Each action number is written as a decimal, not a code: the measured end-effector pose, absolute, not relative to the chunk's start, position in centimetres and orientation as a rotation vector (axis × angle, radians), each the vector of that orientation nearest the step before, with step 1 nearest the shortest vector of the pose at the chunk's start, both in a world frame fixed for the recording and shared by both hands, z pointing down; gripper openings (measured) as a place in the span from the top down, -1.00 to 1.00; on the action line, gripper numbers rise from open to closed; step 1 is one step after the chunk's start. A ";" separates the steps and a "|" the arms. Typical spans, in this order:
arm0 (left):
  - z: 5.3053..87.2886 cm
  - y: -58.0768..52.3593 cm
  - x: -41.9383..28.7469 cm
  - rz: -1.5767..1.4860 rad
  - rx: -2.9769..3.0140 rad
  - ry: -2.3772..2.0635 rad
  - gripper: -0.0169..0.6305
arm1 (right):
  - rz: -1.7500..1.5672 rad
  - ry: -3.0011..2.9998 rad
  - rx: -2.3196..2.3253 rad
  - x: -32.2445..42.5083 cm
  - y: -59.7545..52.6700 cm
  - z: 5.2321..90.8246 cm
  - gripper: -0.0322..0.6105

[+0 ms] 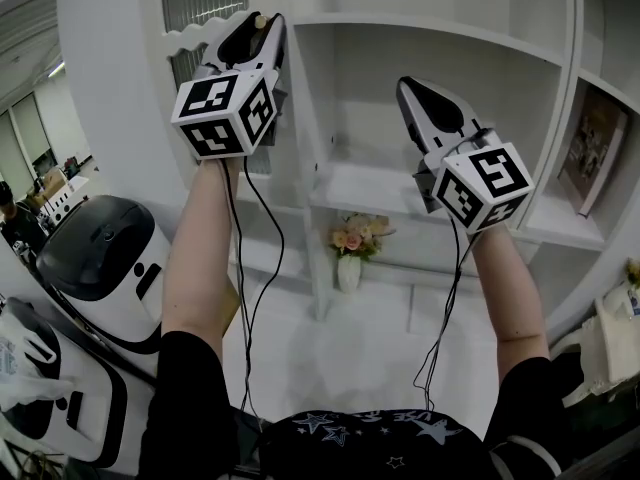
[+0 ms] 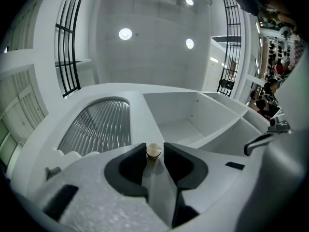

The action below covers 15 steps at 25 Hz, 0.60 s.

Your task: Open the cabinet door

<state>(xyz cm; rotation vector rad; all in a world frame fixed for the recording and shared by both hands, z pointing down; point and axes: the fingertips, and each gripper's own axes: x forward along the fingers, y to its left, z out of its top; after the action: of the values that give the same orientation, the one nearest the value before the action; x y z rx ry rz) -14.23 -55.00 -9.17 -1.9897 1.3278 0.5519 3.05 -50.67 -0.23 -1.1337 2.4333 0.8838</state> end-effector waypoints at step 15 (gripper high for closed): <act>-9.0 -53.2 -15.3 0.478 -2.120 1.304 0.68 | 0.763 2.415 -1.159 3.0 -49.2 -0.3 0.88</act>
<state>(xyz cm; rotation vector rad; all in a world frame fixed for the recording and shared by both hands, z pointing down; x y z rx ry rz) -15.27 -53.22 -8.96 -2.1201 1.3044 0.4783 3.00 -49.24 -0.33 -1.1593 2.4152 0.7634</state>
